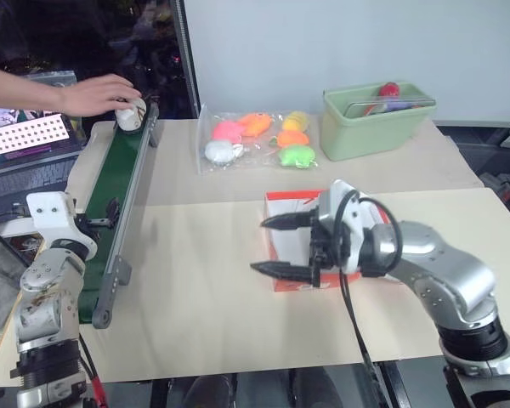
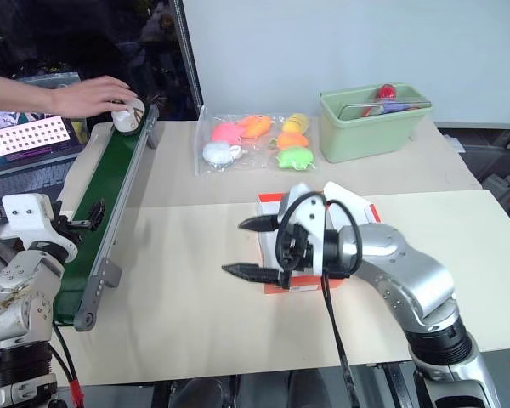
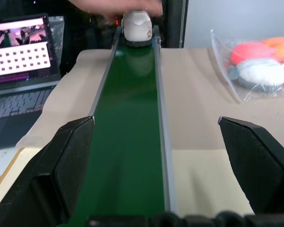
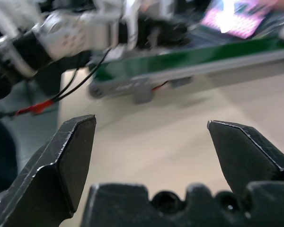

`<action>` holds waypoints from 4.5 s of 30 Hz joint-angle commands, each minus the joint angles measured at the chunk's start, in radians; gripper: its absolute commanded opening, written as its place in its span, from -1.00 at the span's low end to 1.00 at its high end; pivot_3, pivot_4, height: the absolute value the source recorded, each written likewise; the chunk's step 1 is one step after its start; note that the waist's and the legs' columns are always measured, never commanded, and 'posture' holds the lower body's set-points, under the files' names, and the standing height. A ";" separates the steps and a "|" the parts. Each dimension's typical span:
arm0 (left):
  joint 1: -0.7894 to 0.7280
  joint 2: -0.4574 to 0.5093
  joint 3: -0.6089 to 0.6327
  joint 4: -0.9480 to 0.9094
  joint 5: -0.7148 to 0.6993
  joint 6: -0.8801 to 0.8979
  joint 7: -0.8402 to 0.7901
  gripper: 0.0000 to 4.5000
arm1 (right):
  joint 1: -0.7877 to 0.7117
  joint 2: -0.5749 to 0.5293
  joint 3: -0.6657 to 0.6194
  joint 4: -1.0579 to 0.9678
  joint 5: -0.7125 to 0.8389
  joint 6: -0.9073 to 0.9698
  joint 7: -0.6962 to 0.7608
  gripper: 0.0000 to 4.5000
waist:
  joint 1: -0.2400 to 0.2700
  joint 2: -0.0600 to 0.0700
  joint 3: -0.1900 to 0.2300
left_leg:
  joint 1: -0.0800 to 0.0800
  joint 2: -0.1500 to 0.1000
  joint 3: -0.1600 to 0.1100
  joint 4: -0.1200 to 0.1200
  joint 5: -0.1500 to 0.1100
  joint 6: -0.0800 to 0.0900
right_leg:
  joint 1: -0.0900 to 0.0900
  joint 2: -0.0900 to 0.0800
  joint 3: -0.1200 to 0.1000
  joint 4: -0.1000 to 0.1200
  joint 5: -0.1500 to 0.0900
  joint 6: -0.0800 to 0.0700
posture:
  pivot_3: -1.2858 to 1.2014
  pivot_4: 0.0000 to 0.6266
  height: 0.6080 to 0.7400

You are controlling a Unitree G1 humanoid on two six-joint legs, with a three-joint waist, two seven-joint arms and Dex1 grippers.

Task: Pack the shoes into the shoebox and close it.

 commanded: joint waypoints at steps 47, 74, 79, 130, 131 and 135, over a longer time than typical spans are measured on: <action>-0.005 0.034 -0.005 0.054 0.082 0.058 0.043 1.00 | -0.008 0.072 -0.037 0.014 -0.072 -0.047 -0.039 0.99 | -0.001 0.000 0.000 | 0.000 0.000 0.000 0.000 0.000 -0.001 | -0.001 0.001 0.000 0.000 0.001 -0.001 | 0.03 -0.52 1.00; -0.262 -0.153 -0.230 -0.257 0.145 -0.002 0.184 -0.11 | -0.327 0.558 -0.389 0.409 0.159 0.197 -0.597 1.00 | -0.002 -0.001 0.000 | -0.002 0.000 0.000 0.000 0.002 -0.005 | -0.004 0.001 0.001 0.002 0.002 -0.003 | 0.03 -0.52 1.00; -0.288 -0.345 -0.241 -0.392 -0.302 0.270 0.097 -0.11 | -0.413 0.697 -0.573 0.558 0.369 0.275 -0.770 1.00 | -0.007 -0.001 0.000 | -0.003 0.000 0.000 0.000 0.001 -0.003 | -0.006 0.001 0.002 0.004 0.002 -0.003 | 0.03 -0.52 1.00; -0.013 0.035 -0.473 -0.502 -0.079 0.112 -0.250 0.80 | -0.541 0.240 -0.474 0.550 0.249 0.217 -0.834 -0.80 | -0.037 0.001 0.000 | -0.004 0.000 0.018 0.001 -0.001 0.001 | -0.017 0.003 0.017 0.012 0.002 -0.003 | 0.03 -0.52 1.00; 0.009 0.065 -0.489 -0.503 -0.055 0.084 -0.284 0.80 | -0.547 0.197 -0.455 0.556 0.249 0.258 -0.803 -0.80 | -0.040 0.002 0.001 | -0.003 0.001 0.019 0.000 -0.001 0.001 | -0.017 0.004 0.019 0.012 0.002 -0.003 | 0.03 -0.52 1.00; 0.062 0.145 -0.521 -0.476 -0.038 -0.003 -0.425 0.80 | -0.596 0.043 -0.373 0.627 0.271 0.533 -0.693 -0.80 | -0.034 0.003 0.001 | -0.002 0.009 0.026 0.000 -0.003 0.004 | -0.016 0.008 0.022 0.010 0.002 -0.004 | 0.03 -0.52 1.00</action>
